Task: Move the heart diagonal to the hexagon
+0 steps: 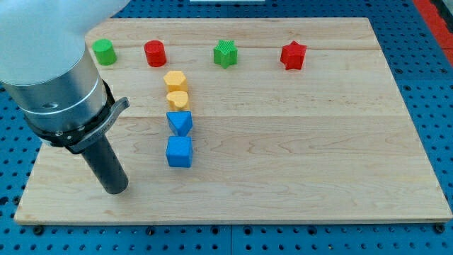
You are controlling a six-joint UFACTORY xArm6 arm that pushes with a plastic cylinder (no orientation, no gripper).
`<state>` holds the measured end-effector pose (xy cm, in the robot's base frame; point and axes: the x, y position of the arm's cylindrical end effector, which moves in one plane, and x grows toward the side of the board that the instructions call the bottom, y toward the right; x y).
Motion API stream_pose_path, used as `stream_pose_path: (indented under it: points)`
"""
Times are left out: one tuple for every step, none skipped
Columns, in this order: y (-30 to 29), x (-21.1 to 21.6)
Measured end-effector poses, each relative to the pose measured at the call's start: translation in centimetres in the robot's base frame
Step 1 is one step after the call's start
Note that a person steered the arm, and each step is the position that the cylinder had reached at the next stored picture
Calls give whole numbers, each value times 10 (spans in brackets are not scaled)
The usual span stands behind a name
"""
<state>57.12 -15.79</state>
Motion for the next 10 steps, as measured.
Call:
stream_pose_path:
  points:
    - [0, 0]
    - [5, -4]
    - [3, -6]
    - [9, -6]
    - [23, -15]
    - [-4, -43]
    - [-7, -104]
    - [-4, -139]
    - [-12, -184]
    - [54, -192]
